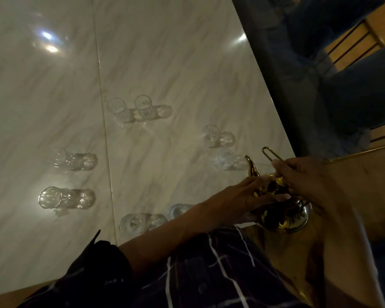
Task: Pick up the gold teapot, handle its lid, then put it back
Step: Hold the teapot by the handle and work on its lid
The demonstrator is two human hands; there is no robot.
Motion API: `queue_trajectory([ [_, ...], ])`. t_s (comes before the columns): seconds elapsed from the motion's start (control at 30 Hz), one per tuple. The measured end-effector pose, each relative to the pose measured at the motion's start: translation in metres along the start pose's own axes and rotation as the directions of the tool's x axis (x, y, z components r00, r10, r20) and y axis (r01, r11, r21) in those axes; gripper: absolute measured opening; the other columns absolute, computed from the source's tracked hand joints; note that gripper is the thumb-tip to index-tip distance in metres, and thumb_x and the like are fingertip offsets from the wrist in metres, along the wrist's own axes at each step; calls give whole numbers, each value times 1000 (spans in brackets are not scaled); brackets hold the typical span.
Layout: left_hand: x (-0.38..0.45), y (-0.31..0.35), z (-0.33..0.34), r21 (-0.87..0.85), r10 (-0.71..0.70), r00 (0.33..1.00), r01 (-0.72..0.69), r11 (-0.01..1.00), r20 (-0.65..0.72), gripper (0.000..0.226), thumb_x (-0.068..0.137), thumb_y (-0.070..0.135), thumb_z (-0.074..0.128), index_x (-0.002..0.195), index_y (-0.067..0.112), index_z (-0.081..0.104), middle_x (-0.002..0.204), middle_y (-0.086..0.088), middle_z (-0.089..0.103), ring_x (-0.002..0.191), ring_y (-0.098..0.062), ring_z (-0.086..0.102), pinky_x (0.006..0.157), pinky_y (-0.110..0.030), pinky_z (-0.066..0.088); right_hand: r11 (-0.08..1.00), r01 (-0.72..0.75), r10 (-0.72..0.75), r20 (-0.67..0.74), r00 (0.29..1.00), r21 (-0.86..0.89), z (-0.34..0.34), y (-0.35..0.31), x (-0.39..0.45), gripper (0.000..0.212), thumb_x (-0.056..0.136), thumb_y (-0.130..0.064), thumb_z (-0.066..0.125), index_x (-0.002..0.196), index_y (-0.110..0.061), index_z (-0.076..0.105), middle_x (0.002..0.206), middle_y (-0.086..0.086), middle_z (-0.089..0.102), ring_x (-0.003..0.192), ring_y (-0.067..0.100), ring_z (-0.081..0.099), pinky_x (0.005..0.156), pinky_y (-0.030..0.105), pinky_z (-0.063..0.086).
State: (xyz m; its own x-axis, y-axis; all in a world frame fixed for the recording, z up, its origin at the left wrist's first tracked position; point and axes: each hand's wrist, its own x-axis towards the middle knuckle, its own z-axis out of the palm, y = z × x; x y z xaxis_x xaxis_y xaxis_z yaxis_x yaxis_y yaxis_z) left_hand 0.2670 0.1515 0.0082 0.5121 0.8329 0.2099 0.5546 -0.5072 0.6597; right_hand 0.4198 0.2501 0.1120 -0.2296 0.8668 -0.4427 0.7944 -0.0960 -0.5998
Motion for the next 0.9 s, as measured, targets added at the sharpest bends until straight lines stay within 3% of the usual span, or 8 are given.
queue_trajectory([
  [0.27, 0, 2, 3, 2, 28, 999, -28, 1000, -21, 72, 93, 28, 74, 157, 25, 43, 165, -15, 27, 147, -28, 32, 81, -18, 41, 1000, -20, 20, 23, 1000, 18, -2, -1, -5, 38, 96, -43, 54, 74, -16, 70, 51, -3, 60, 48, 11, 54, 51, 24, 40],
  [0.4, -1, 1, 4, 5, 28, 1000, -28, 1000, -11, 73, 94, 31, 73, 159, 28, 39, 168, -11, 23, 150, -26, 29, 82, -17, 42, 1000, -30, 29, 18, 999, 8, -2, -1, -5, 40, 95, -45, 55, 71, -16, 69, 43, -8, 59, 44, 9, 52, 50, 24, 39],
  [0.53, -2, 4, 2, -12, 23, 1000, -23, 1000, -12, 72, 95, 34, 72, 159, 29, 39, 168, -11, 22, 150, -25, 28, 85, -25, 54, 1000, -1, 2, 20, 1000, -22, -3, -7, -9, 39, 96, -43, 54, 72, -16, 70, 55, -2, 61, 51, 12, 55, 56, 27, 41],
  [0.73, -3, 4, 2, -10, 17, 1000, -18, 1000, -24, 70, 95, 33, 72, 158, 27, 41, 166, -12, 26, 148, -26, 31, 82, -22, 51, 1000, -13, 13, 12, 1000, -19, -3, -9, -10, 40, 95, -43, 56, 70, -15, 70, 45, -4, 59, 49, 13, 55, 57, 28, 43],
  [0.83, -3, 3, 2, 8, 18, 1000, -18, 1000, -18, 70, 96, 35, 70, 159, 29, 39, 167, -10, 24, 150, -24, 28, 83, -16, 44, 999, -5, 6, 25, 1000, -31, -4, -12, -11, 39, 96, -41, 55, 72, -15, 70, 54, -2, 61, 53, 14, 57, 58, 28, 43],
  [0.9, -3, 2, 2, -2, 20, 1000, -20, 1000, -18, 71, 95, 35, 71, 158, 28, 40, 167, -11, 23, 149, -24, 29, 82, -18, 47, 999, 6, -5, 20, 1000, -45, -4, -15, -12, 38, 96, -41, 54, 72, -16, 70, 59, 2, 64, 56, 16, 60, 57, 27, 45],
])
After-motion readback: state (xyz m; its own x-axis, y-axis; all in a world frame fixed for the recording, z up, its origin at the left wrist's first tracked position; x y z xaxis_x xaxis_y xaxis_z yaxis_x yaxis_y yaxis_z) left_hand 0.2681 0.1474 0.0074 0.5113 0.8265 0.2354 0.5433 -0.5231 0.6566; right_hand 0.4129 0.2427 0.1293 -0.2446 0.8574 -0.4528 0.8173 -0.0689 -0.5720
